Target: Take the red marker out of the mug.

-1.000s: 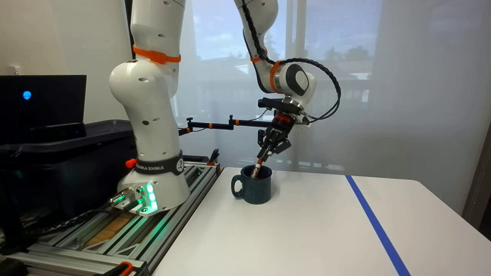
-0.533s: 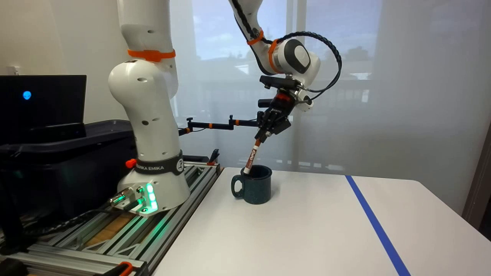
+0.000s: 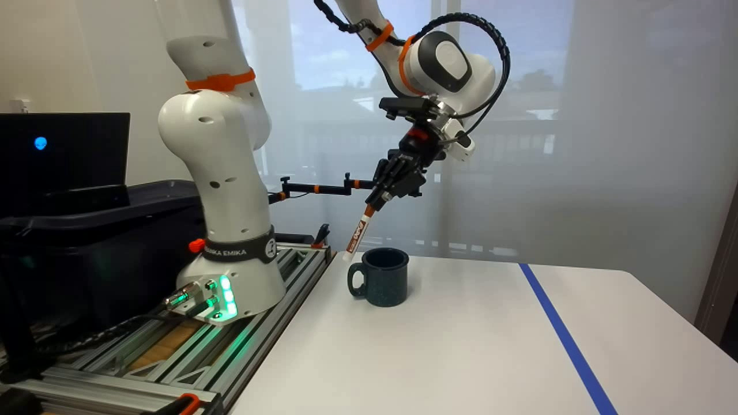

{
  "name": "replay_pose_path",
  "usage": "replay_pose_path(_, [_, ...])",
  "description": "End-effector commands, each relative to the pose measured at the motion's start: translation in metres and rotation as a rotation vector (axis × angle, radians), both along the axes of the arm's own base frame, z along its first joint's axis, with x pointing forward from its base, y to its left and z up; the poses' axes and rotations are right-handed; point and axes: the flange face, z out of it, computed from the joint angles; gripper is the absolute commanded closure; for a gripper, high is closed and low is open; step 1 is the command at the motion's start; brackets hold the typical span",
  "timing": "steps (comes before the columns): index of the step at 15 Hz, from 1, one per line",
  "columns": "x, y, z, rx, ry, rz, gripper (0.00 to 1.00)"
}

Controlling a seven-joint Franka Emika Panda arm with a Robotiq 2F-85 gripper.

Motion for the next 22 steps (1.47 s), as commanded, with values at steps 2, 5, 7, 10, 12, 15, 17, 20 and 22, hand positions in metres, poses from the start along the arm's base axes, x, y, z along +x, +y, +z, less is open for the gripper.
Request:
replay_pose_path(2, [-0.008,-0.049,-0.022,-0.005,0.0,-0.127,0.96])
replay_pose_path(5, [-0.002,-0.069,-0.037,-0.023,-0.032,-0.196,0.96])
replay_pose_path(7, [0.003,-0.078,-0.047,-0.03,-0.063,-0.237,0.96])
replay_pose_path(10, [0.012,-0.084,-0.064,-0.04,-0.117,-0.271,0.96])
replay_pose_path(12, [0.021,-0.085,-0.076,-0.034,-0.162,-0.28,0.96])
replay_pose_path(15, [0.037,-0.085,-0.099,0.042,-0.188,-0.22,0.96])
replay_pose_path(17, [0.044,-0.085,-0.115,0.065,-0.184,-0.189,0.96])
replay_pose_path(20, [0.057,-0.083,-0.13,0.05,-0.21,-0.145,0.96])
replay_pose_path(22, [0.066,-0.079,-0.136,0.039,-0.235,-0.107,0.96])
